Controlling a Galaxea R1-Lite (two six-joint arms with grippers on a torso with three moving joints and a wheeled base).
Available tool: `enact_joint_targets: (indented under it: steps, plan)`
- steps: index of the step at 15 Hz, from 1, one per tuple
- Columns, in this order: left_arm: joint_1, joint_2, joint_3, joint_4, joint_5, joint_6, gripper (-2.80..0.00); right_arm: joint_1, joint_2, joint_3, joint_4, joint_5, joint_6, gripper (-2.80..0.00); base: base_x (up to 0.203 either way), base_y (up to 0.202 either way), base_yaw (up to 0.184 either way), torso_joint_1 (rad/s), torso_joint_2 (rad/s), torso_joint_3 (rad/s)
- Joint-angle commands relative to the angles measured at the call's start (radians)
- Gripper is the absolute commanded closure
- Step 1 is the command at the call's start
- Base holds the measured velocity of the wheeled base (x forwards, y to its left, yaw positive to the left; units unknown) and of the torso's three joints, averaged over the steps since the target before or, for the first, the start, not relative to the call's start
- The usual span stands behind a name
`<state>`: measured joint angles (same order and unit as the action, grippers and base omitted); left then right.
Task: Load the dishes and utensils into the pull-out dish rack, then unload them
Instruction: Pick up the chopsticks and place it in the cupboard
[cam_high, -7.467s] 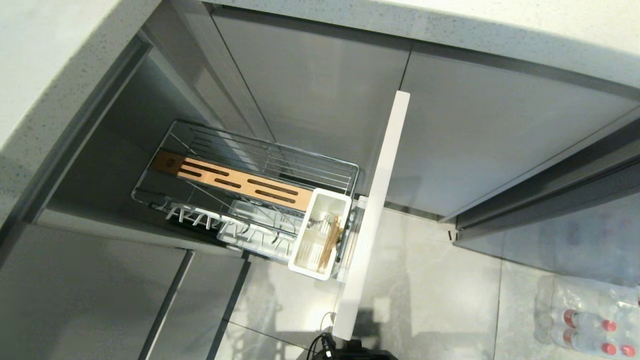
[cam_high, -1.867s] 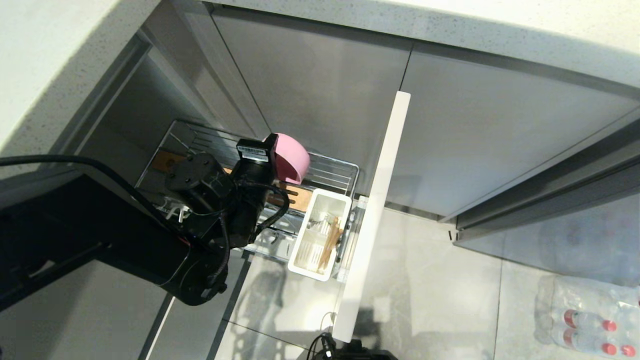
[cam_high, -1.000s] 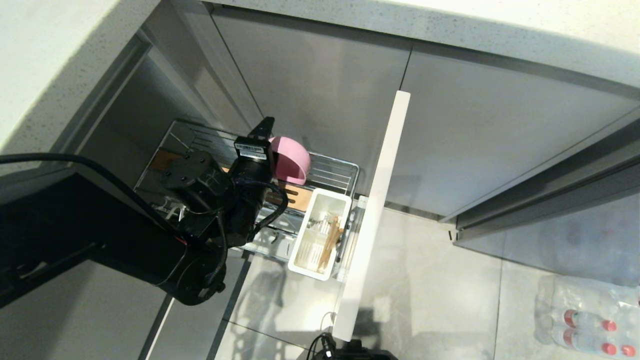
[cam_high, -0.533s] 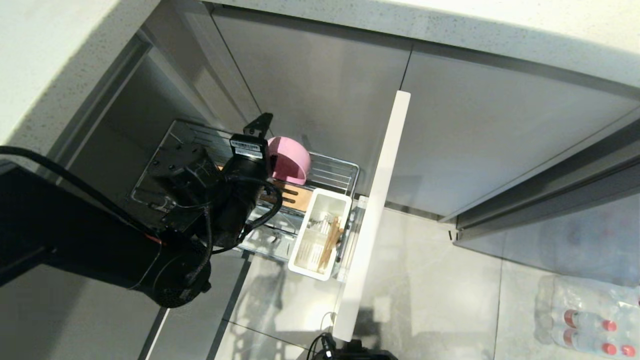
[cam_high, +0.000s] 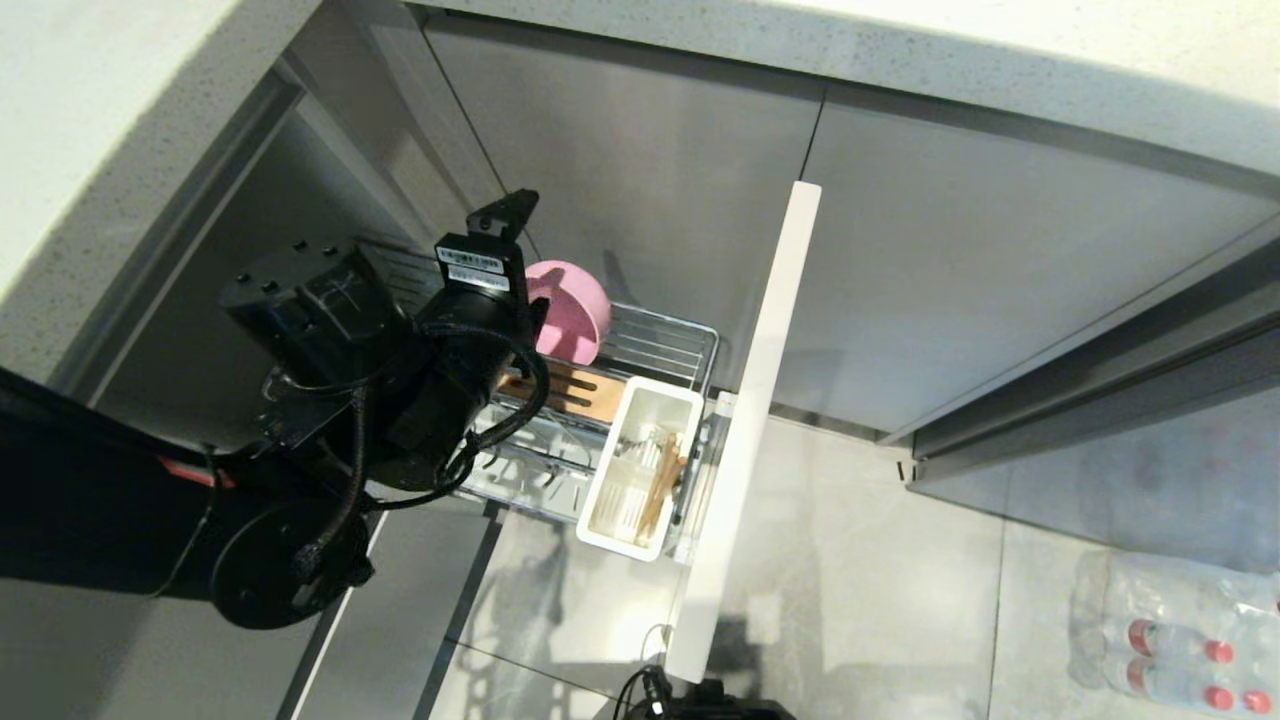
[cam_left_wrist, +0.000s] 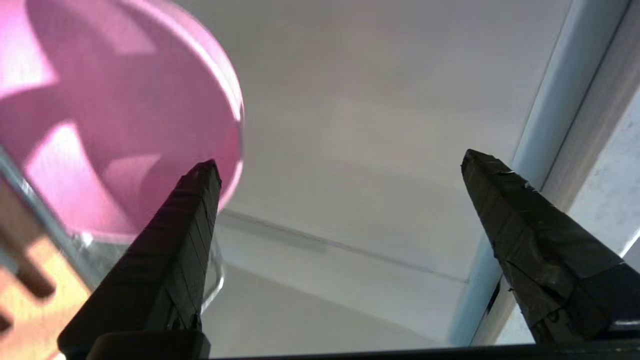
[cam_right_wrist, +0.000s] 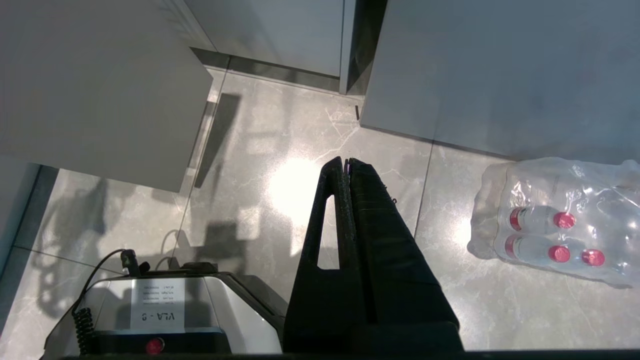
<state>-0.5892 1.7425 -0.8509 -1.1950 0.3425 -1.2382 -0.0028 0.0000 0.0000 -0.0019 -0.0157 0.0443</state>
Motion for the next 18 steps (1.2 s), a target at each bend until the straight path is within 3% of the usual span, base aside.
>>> enact_joint_targets:
  steps: [1, 4, 8, 10, 11, 13, 16, 18]
  plan:
    - [-0.01, -0.045, -0.005, 0.026, 0.007, -0.007, -2.8, 0.0, 0.0, 0.0, -0.001, 0.0, 0.0, 0.0, 0.0, 0.0, 0.0, 0.0, 0.0, 0.0]
    - [-0.015, -0.051, 0.002, 0.034, 0.014, -0.009, -2.8, 0.0, 0.0, 0.0, -0.001, 0.0, 0.0, 0.0, 0.0, 0.0, 0.0, 0.0, 0.0, 0.0]
    - [-0.017, -0.072, 0.003, 0.157, 0.066, -0.006, -2.8, 0.0, 0.0, 0.0, -0.001, 0.0, 0.0, 0.0, 0.0, 0.0, 0.0, 0.0, 0.0, 0.0]
    - [-0.03, -0.104, 0.0, 0.165, 0.065, 0.039, -2.8, 0.0, 0.0, 0.0, -0.001, -0.001, 0.0, 0.0, 0.0, 0.0, 0.0, 0.0, 0.0, 0.0]
    - [-0.036, -0.118, -0.01, 0.163, 0.063, 0.083, 0.0, 0.0, 0.001, 0.0, -0.001, 0.0, 0.0, 0.0, 0.0, 0.0, 0.0, 0.0, 0.0, 0.0]
    - [-0.051, -0.141, -0.022, 0.164, 0.06, 0.134, 0.0, 0.0, 0.001, 0.0, 0.0, 0.0, 0.0, 0.0, 0.0, 0.0, 0.0, 0.0, 0.0, 0.0]
    - [-0.099, -0.16, -0.044, 0.164, 0.061, 0.281, 0.0, 0.0, 0.0, 0.0, -0.001, -0.001, 0.0, 0.0, 0.0, 0.0, 0.0, 0.0, 0.0, 0.0]
    - [-0.107, -0.187, -0.045, 0.166, 0.06, 0.336, 0.0, 0.0, 0.0, 0.0, 0.0, 0.0, 0.0, 0.0, 0.0, 0.0, 0.0, 0.0, 0.0, 0.0]
